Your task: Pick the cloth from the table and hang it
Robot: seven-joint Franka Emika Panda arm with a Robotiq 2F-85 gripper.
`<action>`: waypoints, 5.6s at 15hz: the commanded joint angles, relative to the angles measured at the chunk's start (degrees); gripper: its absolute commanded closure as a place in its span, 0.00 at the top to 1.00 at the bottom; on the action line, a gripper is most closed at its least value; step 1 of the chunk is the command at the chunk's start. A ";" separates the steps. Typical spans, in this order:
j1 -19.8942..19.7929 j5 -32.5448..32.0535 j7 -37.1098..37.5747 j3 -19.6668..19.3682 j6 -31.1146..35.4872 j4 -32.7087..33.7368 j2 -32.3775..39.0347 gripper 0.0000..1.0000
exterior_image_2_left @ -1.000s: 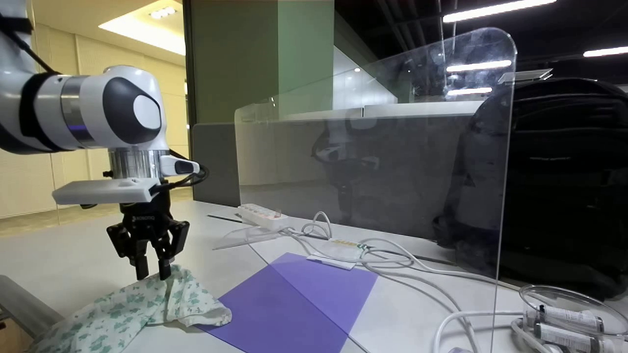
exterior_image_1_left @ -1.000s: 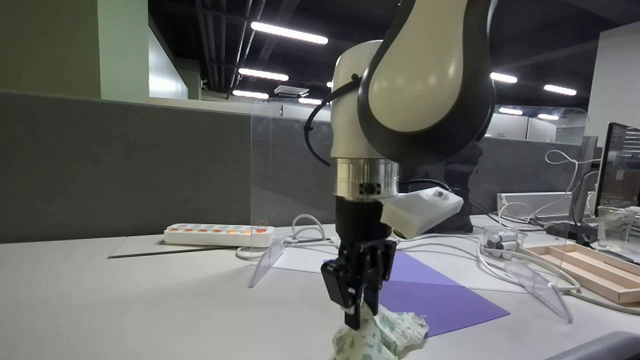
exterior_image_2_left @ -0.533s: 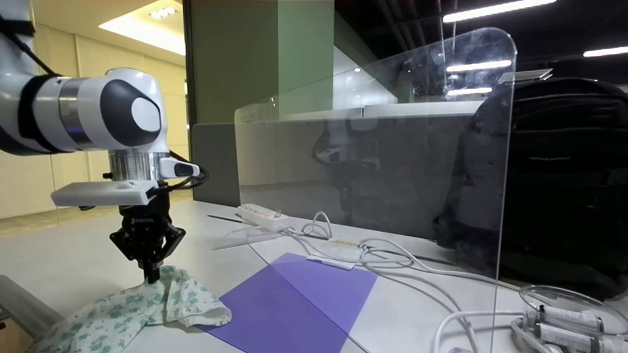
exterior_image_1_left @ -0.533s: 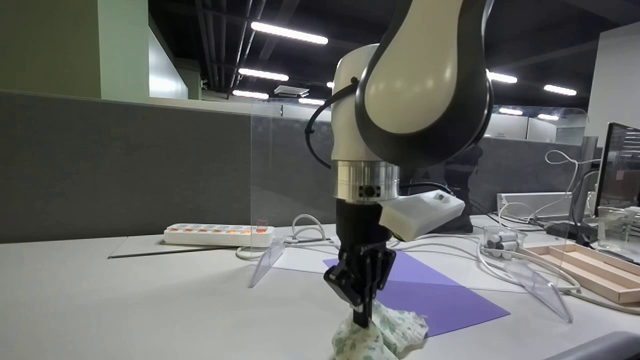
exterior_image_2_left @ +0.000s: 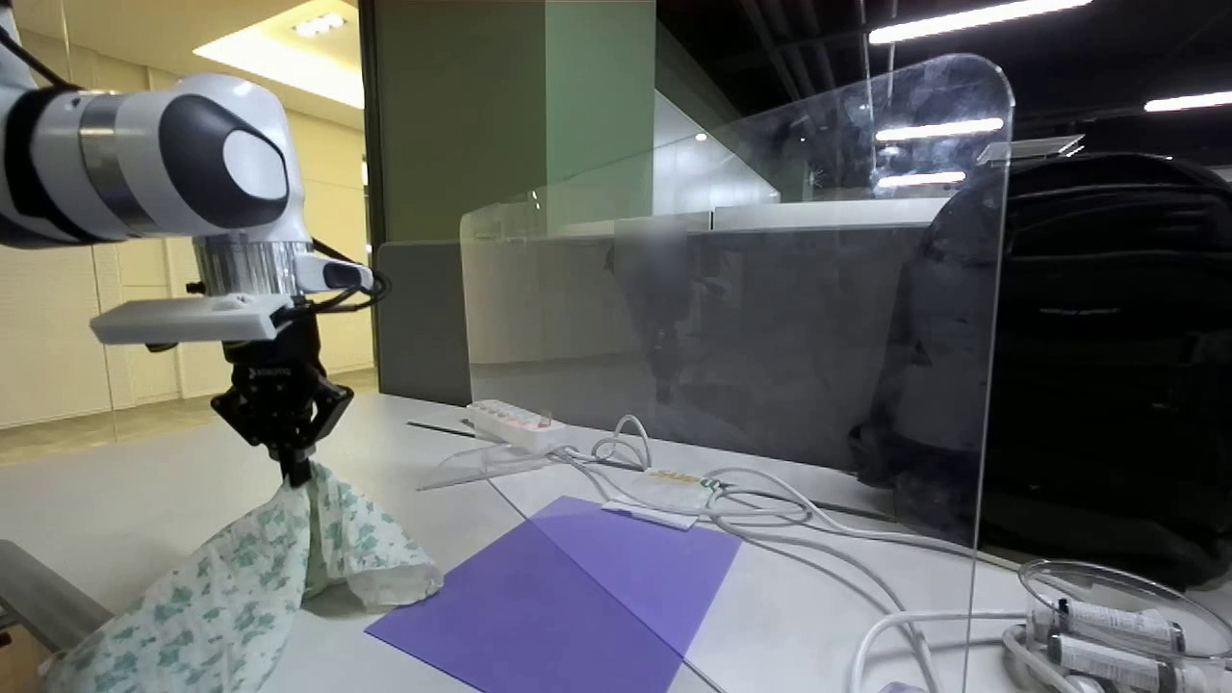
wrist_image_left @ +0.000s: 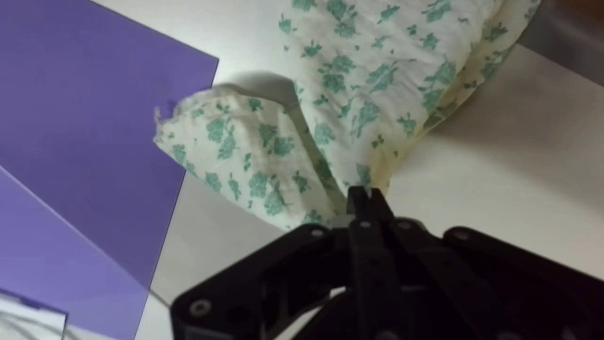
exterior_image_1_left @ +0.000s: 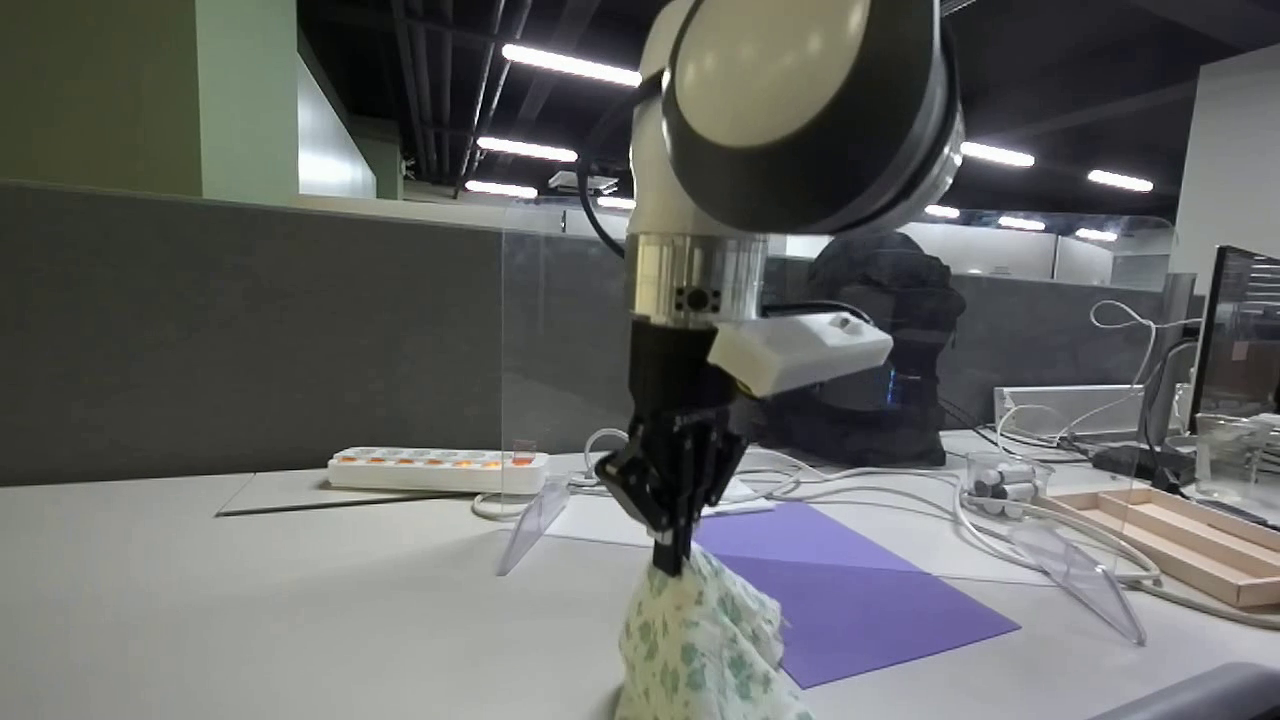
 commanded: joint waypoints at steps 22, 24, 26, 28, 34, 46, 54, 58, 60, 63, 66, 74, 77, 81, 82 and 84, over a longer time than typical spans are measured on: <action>-3.75 3.14 -1.95 0.03 -26.07 14.29 -30.83 0.00; -5.20 0.35 -2.11 0.12 -25.17 16.88 -31.43 0.00; -6.78 -2.34 -1.66 0.62 -24.56 19.99 -31.87 0.00; -8.29 -4.47 -1.55 0.98 -23.92 23.39 -31.96 0.00; -12.69 -7.93 -1.49 0.31 -21.63 31.55 -30.30 0.00; -11.23 -4.02 -4.62 -3.32 -22.84 29.65 -29.16 0.00; -11.44 -1.68 -5.04 -6.54 -26.32 28.20 -28.83 0.00; -12.04 -1.99 -4.77 -7.61 -27.72 27.25 -28.89 0.00; -12.41 -2.09 -4.60 -8.09 -27.92 26.72 -28.96 0.00; -12.83 -2.10 -4.52 -8.75 -28.32 26.26 -28.98 0.00; -12.90 -1.85 -4.67 -9.24 -28.42 26.02 -28.98 0.00; -12.53 -0.21 -4.99 -9.89 -29.63 25.64 -28.53 0.47; -12.53 0.27 -5.02 -9.84 -29.51 25.57 -28.54 0.68; -12.99 -1.15 -4.13 -8.69 -28.94 25.44 -28.90 0.94; -12.77 -1.47 -4.50 -8.42 -28.76 25.28 -29.16 0.99; -12.18 -1.75 -5.37 -7.99 -28.63 24.99 -29.67 1.00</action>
